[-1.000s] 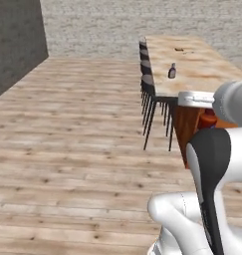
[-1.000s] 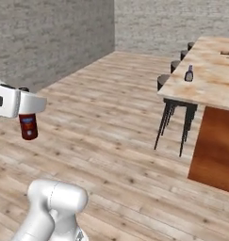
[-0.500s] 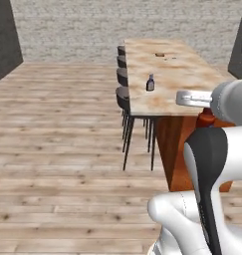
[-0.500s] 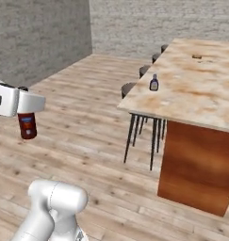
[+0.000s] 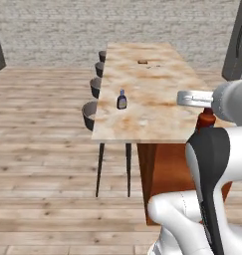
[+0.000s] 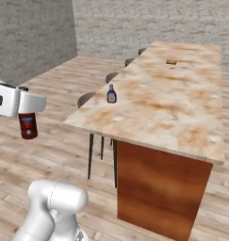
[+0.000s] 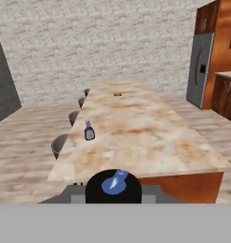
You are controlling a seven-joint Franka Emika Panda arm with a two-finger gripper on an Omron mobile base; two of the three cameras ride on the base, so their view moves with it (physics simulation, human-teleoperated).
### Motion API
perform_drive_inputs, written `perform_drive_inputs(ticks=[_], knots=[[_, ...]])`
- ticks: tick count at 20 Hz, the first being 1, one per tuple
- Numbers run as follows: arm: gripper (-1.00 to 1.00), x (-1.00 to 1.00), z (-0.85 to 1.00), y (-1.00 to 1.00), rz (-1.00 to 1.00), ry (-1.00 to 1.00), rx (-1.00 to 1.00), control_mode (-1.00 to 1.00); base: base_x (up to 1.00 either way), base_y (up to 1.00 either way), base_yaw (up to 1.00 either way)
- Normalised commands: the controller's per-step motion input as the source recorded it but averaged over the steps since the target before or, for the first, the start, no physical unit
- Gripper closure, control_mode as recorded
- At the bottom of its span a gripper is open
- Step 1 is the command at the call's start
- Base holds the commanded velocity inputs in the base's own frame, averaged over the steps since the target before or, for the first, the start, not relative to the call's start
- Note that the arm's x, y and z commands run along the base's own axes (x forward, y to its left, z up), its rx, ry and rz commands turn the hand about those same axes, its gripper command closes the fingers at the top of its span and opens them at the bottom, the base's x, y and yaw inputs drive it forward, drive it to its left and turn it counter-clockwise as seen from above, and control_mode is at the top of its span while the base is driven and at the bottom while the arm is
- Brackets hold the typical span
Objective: Move the condiment bottle and condiment bottle from the cabinet to the dining counter.
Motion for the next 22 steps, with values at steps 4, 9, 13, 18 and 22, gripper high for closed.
perform_drive_inputs(ticks=[4, 9, 13, 18, 22], knots=[[1.0, 0.0, 0.0, 0.0, 0.0, 0.0, 0.0, 1.0, 1.0, -1.0, 0.0], [1.0, 0.0, 0.0, 0.0, 0.0, 0.0, 0.0, 1.0, 1.0, -0.96, 0.0], [1.0, 0.0, 0.0, 0.0, 0.0, 0.0, 0.0, 1.0, 0.93, -0.57, -0.05], [1.0, -0.18, -0.02, 0.27, -0.05, 0.02, 0.06, -1.0, 0.06, -0.01, -0.01], [1.0, -0.24, -0.09, 0.92, -0.19, 0.0, 0.0, -1.0, 0.0, 0.0, 0.0]])
